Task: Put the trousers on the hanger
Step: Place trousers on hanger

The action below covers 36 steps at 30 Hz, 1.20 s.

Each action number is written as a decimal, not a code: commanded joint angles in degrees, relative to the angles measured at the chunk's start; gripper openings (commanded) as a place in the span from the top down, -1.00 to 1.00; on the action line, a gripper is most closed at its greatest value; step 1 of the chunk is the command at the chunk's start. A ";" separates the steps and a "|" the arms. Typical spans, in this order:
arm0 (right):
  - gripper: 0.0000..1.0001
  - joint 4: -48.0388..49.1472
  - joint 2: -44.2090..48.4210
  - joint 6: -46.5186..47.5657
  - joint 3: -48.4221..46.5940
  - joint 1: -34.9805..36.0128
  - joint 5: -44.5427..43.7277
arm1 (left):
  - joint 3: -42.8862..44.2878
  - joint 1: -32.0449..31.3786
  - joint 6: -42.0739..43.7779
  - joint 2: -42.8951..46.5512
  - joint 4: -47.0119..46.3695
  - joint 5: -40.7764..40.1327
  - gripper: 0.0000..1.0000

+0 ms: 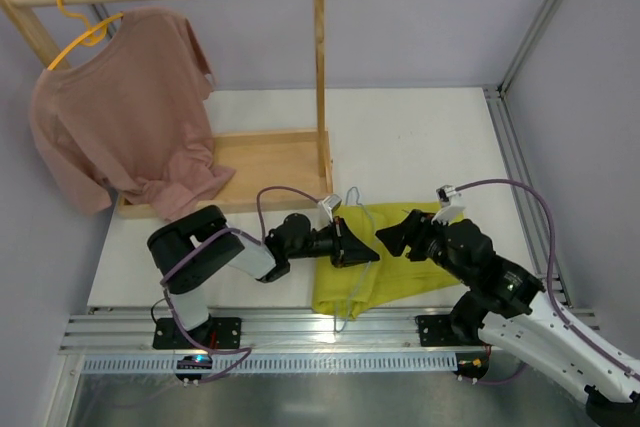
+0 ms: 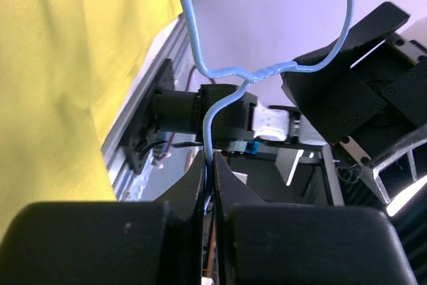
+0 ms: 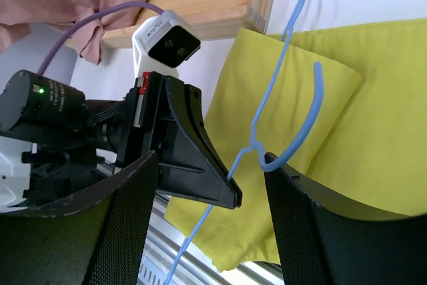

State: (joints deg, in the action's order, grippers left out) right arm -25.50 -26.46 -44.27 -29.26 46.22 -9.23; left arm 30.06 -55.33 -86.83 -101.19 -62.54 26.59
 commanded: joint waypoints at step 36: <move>-0.18 29.16 -10.25 -11.72 20.29 -0.16 2.90 | -2.99 0.05 -11.44 -4.72 -25.88 -7.16 0.99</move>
State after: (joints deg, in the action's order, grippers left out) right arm -10.00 -32.45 -54.89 -8.75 46.02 -7.07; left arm 26.59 -55.37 -98.59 -105.01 -75.66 20.95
